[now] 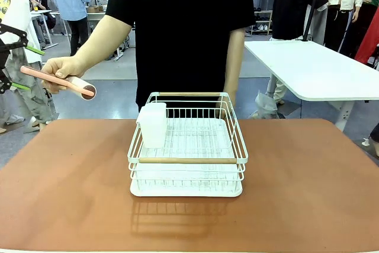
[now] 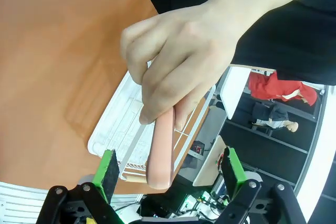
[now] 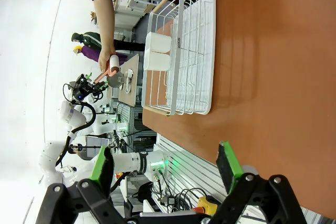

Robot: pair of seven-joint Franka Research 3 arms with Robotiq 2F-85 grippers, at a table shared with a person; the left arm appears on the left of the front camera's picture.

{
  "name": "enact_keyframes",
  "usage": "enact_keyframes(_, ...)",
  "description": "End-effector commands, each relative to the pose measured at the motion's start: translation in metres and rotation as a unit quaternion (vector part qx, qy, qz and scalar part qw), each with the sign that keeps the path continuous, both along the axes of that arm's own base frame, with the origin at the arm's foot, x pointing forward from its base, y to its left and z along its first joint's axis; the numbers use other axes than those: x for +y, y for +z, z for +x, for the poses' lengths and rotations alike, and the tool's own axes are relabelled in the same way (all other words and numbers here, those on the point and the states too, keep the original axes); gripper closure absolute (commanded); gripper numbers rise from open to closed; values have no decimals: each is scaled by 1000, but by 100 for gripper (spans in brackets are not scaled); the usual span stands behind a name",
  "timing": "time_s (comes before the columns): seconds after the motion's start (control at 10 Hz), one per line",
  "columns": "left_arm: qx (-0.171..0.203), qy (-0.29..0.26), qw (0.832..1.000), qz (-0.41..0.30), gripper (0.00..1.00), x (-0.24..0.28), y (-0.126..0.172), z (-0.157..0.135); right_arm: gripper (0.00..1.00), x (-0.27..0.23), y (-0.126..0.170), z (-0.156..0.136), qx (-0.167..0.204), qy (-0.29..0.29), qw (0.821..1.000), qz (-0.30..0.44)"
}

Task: Clean the table.
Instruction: Pick up the Lint Roller when the human hands it over.

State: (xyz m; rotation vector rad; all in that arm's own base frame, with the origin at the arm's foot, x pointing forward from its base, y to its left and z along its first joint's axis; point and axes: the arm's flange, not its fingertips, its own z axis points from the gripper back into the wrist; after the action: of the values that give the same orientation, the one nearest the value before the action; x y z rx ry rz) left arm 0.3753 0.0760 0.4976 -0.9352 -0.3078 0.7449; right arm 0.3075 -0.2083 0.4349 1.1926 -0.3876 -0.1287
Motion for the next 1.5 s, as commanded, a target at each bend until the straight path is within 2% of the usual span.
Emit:
enact_keyframes(0.0,-5,17,1000,-9,0,-3,4,3,0,0,4,-2,-7,2,1000,4)
enact_keyframes(0.1,-6,16,1000,-11,3,-3,4,2,0,0,4,-2,-7,2,1000,4)
enact_keyframes(0.4,-9,4,1000,-8,95,-6,2,2,0,0,4,-2,-7,2,1000,4)
enact_keyframes(0.5,-9,3,1000,-7,100,-7,1,2,0,0,4,-2,-7,2,1000,4)
enact_keyframes(0.7,-8,2,1000,-5,100,-8,0,2,0,0,4,-2,-7,2,1000,4)
enact_keyframes(0.8,-10,2,1000,-6,91,-8,1,2,0,0,4,-2,-7,2,1000,4)
enact_keyframes(0.9,-12,3,1000,-6,100,-7,1,2,0,0,4,-2,-7,2,1000,4)
enact_keyframes(1.4,-14,3,1000,-5,100,-10,3,-1,0,0,4,-2,-7,2,1000,4)
